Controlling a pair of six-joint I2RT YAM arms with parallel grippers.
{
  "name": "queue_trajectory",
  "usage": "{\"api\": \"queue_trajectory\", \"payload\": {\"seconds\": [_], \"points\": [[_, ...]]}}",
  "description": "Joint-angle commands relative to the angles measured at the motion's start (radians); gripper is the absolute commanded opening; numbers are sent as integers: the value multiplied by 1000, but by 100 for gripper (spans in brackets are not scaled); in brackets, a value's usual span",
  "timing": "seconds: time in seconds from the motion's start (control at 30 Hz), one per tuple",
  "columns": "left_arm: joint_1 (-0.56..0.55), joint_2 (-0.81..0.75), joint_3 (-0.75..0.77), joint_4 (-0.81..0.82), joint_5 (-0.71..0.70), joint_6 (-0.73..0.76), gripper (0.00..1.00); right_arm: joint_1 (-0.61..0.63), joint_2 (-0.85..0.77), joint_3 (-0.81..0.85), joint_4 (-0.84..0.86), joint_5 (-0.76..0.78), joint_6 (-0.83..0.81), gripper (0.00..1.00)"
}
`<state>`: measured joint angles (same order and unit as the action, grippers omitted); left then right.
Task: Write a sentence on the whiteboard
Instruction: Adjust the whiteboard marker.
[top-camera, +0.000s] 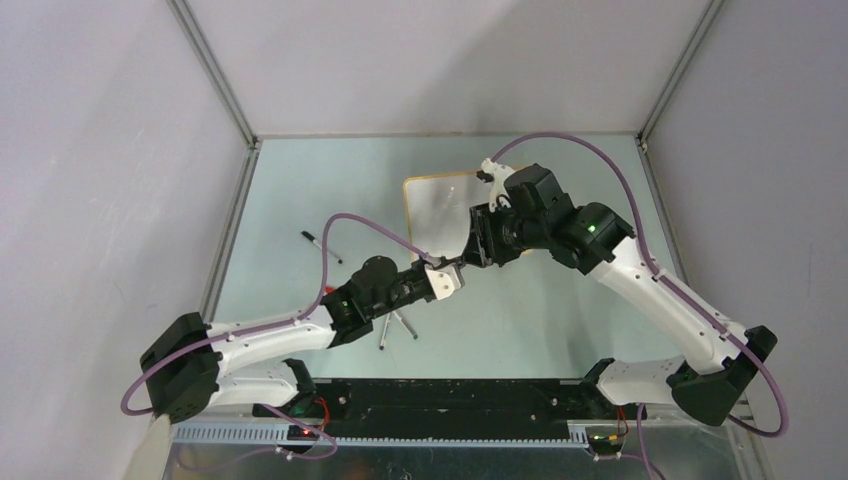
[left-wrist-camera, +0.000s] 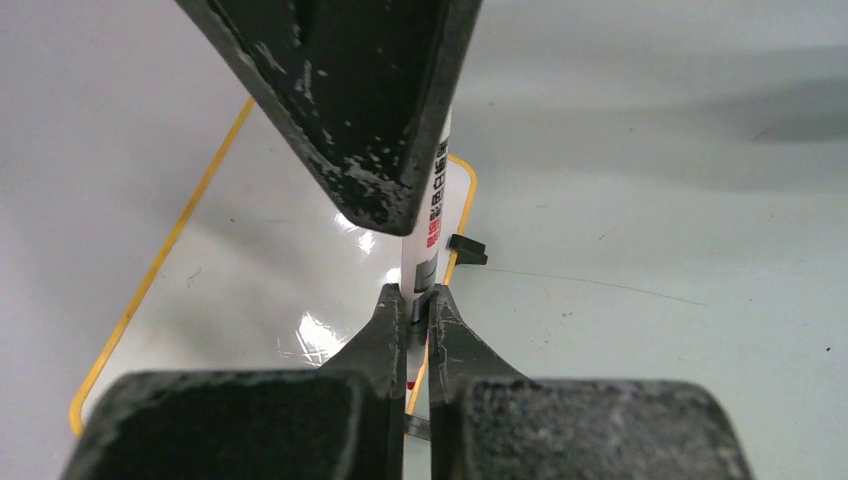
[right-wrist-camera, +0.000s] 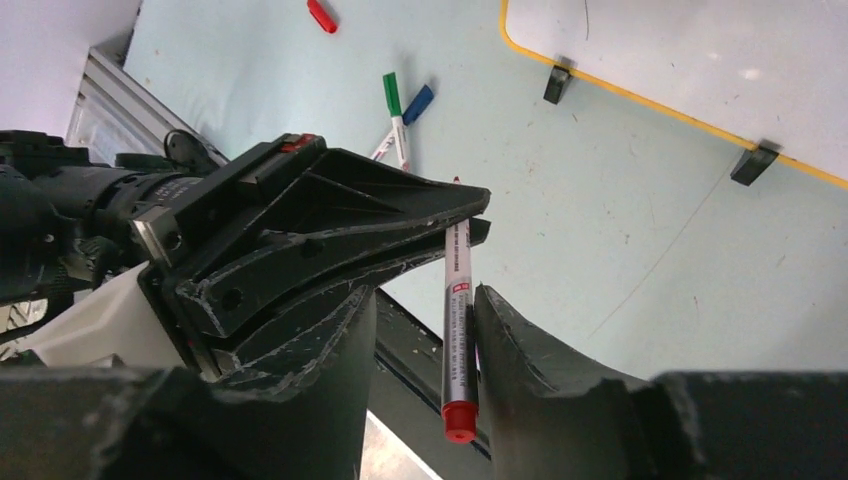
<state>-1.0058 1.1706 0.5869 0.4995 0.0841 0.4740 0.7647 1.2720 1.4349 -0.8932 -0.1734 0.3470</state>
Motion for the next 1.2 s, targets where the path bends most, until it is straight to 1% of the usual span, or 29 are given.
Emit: {"api": "queue_trajectory", "payload": {"seconds": [0.0,0.17,0.3,0.4,0.57,0.67,0.73,0.8,0.83,0.87,0.9,0.93,0.97,1.0,1.03,1.07,1.1,1.13,1.17], "points": [[-1,-21,27,53,0,-27,0,9,-7,11,50,8,4,47],[-1,-22,26,54,15,-24,0,15,31,20,41,16,0,48],[-1,-27,21,57,16,-23,0,27,64,34,25,27,0,45],[-1,-31,21,57,14,-23,0,30,87,40,17,30,-2,38],[-1,-36,16,59,11,-21,0,41,117,57,-7,36,-6,31],[-1,-38,14,61,7,-20,0,45,129,61,-16,37,-8,21],[-1,-40,14,61,-1,-20,0,47,133,64,-22,39,-11,18],[-1,-42,12,67,-6,-23,1,47,132,65,-24,40,-11,12],[-1,-43,8,72,-7,-26,4,48,132,66,-24,41,-11,8],[-1,-45,5,86,-8,-28,16,48,130,67,-23,43,-11,6],[-1,-46,-5,98,-11,-33,23,48,127,67,-23,53,-10,2],[-1,-50,-11,124,-15,-38,38,48,123,67,-20,58,-8,0],[-1,-53,-23,137,-27,-49,44,48,115,67,-17,73,-6,0],[-1,-58,-34,161,-36,-62,56,46,106,66,-16,83,-3,0],[-1,-64,-39,172,-64,-71,61,45,100,65,-13,109,-1,0],[-1,-67,-46,195,-72,-94,68,39,84,59,-11,122,6,0],[0,-72,-50,206,-130,-111,71,34,77,57,-7,157,11,0],[1,-75,-53,228,-158,-156,76,20,58,53,-8,188,30,0],[9,-84,-53,235,-208,-181,78,11,48,49,-7,236,39,0]]}}
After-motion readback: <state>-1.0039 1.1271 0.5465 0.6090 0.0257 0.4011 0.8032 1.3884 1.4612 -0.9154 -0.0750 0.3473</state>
